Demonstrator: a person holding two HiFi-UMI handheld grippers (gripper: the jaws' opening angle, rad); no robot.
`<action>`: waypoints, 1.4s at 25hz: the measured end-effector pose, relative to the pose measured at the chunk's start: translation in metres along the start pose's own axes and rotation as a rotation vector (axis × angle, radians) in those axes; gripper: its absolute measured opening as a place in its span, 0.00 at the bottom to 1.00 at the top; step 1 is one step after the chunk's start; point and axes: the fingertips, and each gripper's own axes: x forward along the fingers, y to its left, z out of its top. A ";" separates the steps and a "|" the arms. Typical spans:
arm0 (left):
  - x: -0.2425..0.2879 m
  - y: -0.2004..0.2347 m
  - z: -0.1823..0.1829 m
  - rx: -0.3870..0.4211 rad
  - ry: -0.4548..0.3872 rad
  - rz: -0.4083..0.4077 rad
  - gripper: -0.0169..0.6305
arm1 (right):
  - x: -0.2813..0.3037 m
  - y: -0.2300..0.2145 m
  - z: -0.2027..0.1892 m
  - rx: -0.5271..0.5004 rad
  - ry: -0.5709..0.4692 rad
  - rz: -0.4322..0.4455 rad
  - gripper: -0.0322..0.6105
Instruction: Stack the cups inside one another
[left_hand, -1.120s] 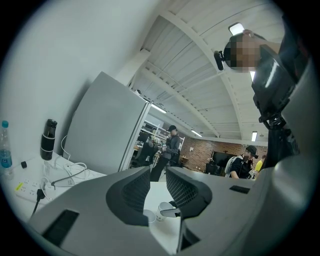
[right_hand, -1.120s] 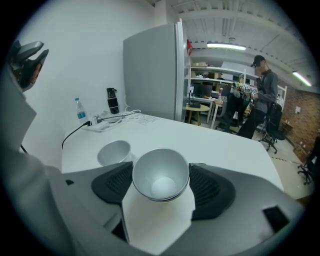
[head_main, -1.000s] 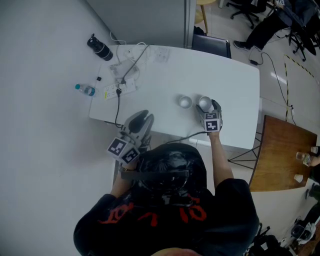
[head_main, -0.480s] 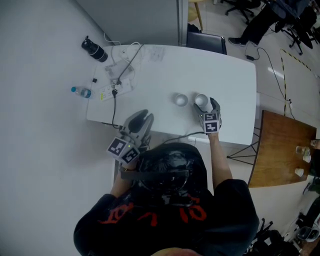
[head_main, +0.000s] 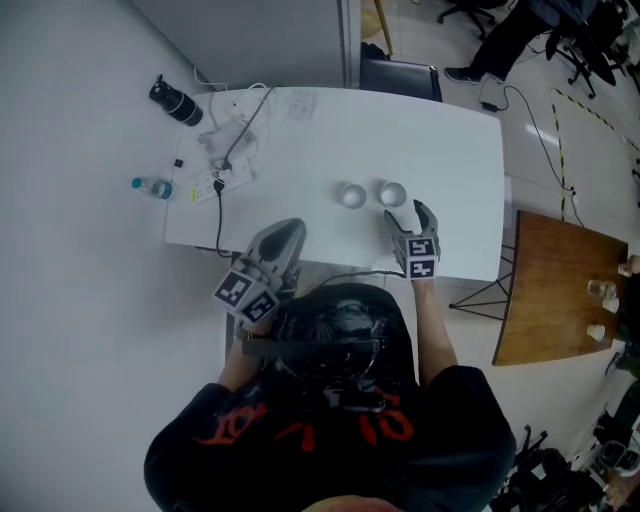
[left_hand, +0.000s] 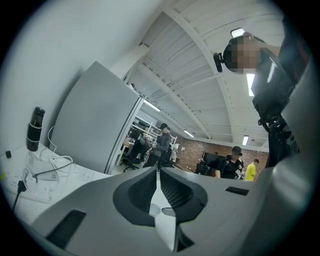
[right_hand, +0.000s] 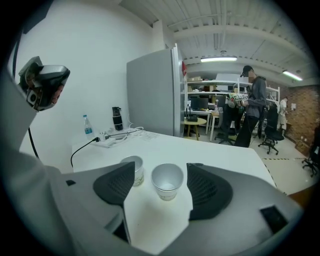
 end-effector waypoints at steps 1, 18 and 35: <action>0.001 0.002 0.001 -0.001 -0.005 0.012 0.05 | -0.003 0.001 0.002 0.003 -0.008 -0.003 0.58; 0.010 0.001 -0.001 0.037 0.054 -0.003 0.15 | -0.020 0.053 -0.043 0.056 0.065 0.080 0.61; 0.004 -0.009 -0.009 0.090 0.090 -0.035 0.65 | 0.033 0.096 -0.059 -0.002 0.160 0.246 0.73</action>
